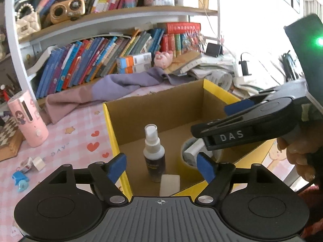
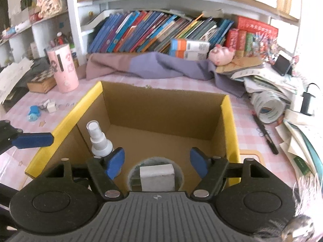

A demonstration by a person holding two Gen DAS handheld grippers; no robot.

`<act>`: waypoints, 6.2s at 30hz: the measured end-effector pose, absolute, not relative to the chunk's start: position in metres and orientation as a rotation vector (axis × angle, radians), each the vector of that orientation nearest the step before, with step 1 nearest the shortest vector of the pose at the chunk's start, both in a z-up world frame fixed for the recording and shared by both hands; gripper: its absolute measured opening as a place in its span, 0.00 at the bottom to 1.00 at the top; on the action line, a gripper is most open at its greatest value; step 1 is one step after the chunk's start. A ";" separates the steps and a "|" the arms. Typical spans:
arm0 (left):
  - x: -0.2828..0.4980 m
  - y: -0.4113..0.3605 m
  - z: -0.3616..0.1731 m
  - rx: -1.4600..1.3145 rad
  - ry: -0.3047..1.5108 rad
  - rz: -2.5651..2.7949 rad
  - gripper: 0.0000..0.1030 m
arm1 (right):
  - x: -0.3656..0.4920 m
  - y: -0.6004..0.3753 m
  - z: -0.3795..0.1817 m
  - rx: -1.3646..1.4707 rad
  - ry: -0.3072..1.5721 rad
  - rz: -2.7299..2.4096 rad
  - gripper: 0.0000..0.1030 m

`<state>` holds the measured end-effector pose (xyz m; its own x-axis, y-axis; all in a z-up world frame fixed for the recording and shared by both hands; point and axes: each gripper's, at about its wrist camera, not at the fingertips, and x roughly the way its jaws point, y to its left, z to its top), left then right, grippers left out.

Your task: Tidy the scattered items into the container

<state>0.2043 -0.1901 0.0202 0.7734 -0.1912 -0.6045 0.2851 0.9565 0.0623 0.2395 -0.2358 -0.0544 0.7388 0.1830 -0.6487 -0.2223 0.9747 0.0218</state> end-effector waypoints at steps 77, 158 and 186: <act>0.017 -0.039 0.008 0.132 0.710 -0.260 0.82 | 0.027 -0.075 -0.076 0.027 0.810 0.076 0.80; 0.231 0.087 -0.030 -0.070 0.783 0.151 0.80 | 0.324 0.062 -0.095 -0.132 0.831 0.503 0.77; 0.302 0.096 -0.072 -0.114 0.812 0.257 0.34 | 0.407 0.110 -0.136 -0.201 0.845 0.568 0.50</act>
